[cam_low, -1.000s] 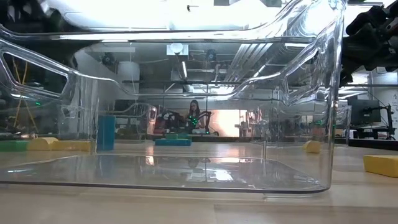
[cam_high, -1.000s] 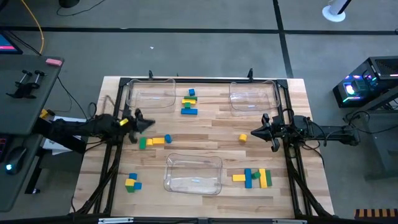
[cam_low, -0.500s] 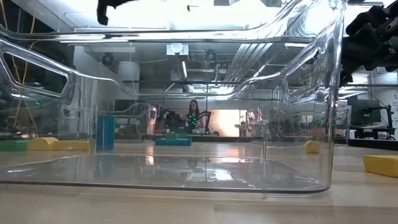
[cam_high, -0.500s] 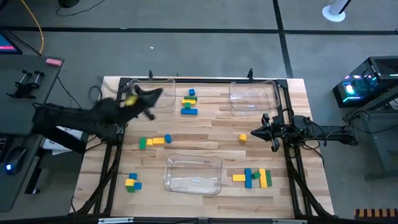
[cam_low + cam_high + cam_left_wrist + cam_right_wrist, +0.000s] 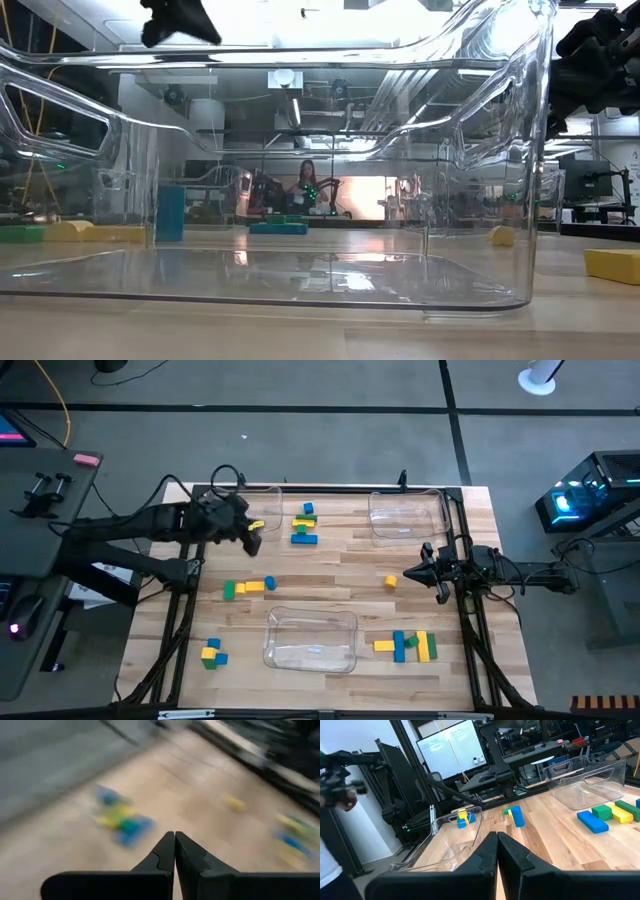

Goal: Sort blocks
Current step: Put the blue block into the left transparent bin

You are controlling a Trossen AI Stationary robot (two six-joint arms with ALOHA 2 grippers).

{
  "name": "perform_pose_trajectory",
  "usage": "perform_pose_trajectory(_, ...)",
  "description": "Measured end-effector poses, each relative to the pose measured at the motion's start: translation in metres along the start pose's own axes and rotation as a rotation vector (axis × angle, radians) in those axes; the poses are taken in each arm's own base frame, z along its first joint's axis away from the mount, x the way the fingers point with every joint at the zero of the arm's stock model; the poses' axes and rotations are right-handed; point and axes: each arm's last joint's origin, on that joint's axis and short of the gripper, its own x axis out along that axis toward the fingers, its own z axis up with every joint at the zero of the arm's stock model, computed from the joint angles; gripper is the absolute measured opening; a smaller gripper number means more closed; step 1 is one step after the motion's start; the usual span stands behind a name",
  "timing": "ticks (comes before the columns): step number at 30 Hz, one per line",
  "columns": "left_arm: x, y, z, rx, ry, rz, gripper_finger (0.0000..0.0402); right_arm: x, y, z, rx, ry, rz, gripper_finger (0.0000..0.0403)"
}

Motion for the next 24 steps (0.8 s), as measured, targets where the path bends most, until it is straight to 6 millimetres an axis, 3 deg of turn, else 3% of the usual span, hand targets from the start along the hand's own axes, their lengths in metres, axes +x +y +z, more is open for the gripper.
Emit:
perform_pose_trajectory(3,0.004,-0.01,-0.014,0.077,0.197,-0.253,0.0008,0.0,0.0,0.0,0.0,0.0,0.0,0.0005)
perform_pose_trajectory(6,0.007,-0.015,-0.032,0.179,0.341,-0.288,0.0033,0.0,0.0,0.0,0.0,0.0,0.0,0.0005)
perform_pose_trajectory(11,0.022,-0.022,-0.048,0.348,0.447,-0.281,0.0109,0.0,0.0,0.0,0.0,0.0,0.0,0.0005)
perform_pose_trajectory(16,0.059,-0.026,-0.066,0.584,0.525,-0.177,0.0183,0.0,0.0,0.0,0.0,0.0,0.0,0.0005)
perform_pose_trajectory(24,0.11,-0.029,-0.086,0.703,0.621,-0.02,0.024,0.0,0.0,0.0,0.0,0.001,0.0,0.0005)
